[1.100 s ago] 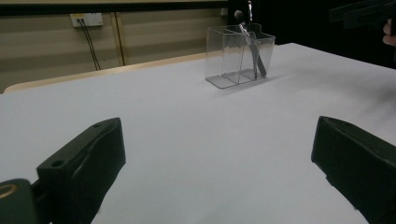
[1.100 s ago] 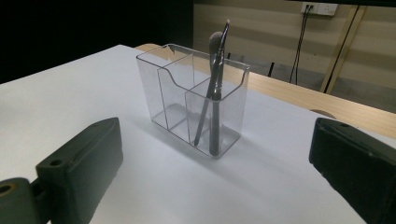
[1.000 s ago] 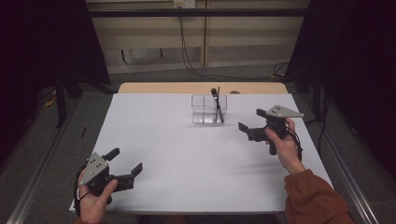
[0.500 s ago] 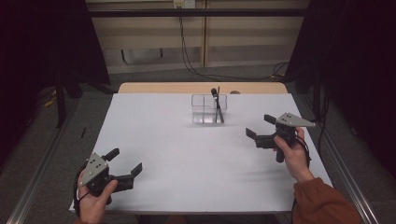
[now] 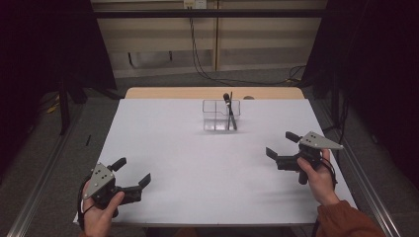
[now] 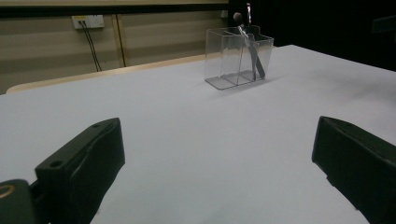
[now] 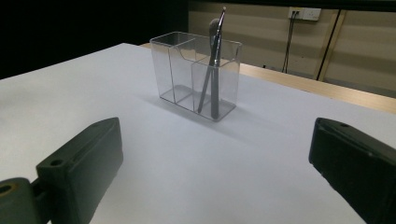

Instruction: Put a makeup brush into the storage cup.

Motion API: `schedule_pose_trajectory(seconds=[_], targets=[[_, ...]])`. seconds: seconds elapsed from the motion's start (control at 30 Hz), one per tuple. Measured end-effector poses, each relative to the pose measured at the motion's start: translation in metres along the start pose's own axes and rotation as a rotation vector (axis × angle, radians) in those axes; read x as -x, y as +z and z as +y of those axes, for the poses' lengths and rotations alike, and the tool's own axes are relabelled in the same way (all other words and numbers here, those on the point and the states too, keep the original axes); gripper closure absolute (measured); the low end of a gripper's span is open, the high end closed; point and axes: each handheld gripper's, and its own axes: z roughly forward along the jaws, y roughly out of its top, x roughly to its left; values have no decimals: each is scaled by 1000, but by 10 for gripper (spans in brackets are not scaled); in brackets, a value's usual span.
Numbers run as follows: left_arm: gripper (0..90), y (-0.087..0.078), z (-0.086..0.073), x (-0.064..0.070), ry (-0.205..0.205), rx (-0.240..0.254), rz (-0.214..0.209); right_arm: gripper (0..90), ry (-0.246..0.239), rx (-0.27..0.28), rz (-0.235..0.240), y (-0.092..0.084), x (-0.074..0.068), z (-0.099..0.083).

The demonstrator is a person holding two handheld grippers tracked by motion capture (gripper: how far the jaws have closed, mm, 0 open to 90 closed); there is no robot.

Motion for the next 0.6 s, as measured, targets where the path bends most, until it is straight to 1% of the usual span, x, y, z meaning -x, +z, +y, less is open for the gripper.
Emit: schedule_pose_trajectory(seconds=[0.13,0.27,0.4,0.5,0.6], targets=[[25,0,0,1,5,1,-1,21,5,-2,-7,-8,0,-4],[25,-3,0,1,-3,3,4,19,7,-9,-18,-15,0,-10],[25,-4,1,1,-2,8,9,11,16,-13,-32,-25,1,-16],[25,-4,0,2,-6,3,8,6,25,-10,-39,-31,-1,-19],[25,-4,0,3,-3,2,7,4,22,-18,-50,-36,-3,-23]])
